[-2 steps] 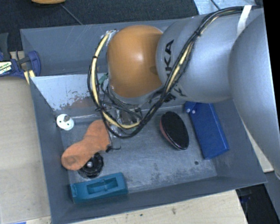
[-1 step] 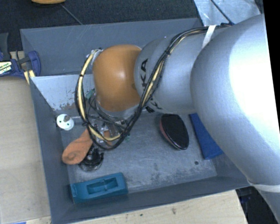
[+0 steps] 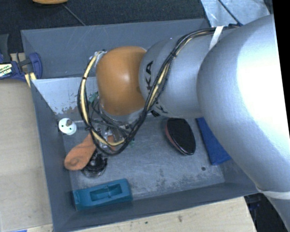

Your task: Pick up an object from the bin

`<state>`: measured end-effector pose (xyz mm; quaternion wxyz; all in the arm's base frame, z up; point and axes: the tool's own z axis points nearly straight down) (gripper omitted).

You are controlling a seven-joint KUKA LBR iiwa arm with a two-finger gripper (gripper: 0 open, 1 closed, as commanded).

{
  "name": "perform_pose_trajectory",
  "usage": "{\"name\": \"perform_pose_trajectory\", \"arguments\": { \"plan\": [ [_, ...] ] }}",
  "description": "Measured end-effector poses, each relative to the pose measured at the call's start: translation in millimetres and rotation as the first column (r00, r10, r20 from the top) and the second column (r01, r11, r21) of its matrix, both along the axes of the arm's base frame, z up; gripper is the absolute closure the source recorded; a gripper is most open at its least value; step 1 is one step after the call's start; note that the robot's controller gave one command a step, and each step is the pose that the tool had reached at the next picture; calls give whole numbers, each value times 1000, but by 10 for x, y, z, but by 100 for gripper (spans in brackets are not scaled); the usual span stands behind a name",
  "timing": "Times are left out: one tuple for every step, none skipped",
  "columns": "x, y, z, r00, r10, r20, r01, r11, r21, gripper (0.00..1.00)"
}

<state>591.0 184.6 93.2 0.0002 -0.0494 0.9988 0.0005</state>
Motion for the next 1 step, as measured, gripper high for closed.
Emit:
{"name": "perform_pose_trajectory", "arguments": {
  "plan": [
    [361,3,1316,1000,29,4,-29,1000,0,100]
  ]
}}
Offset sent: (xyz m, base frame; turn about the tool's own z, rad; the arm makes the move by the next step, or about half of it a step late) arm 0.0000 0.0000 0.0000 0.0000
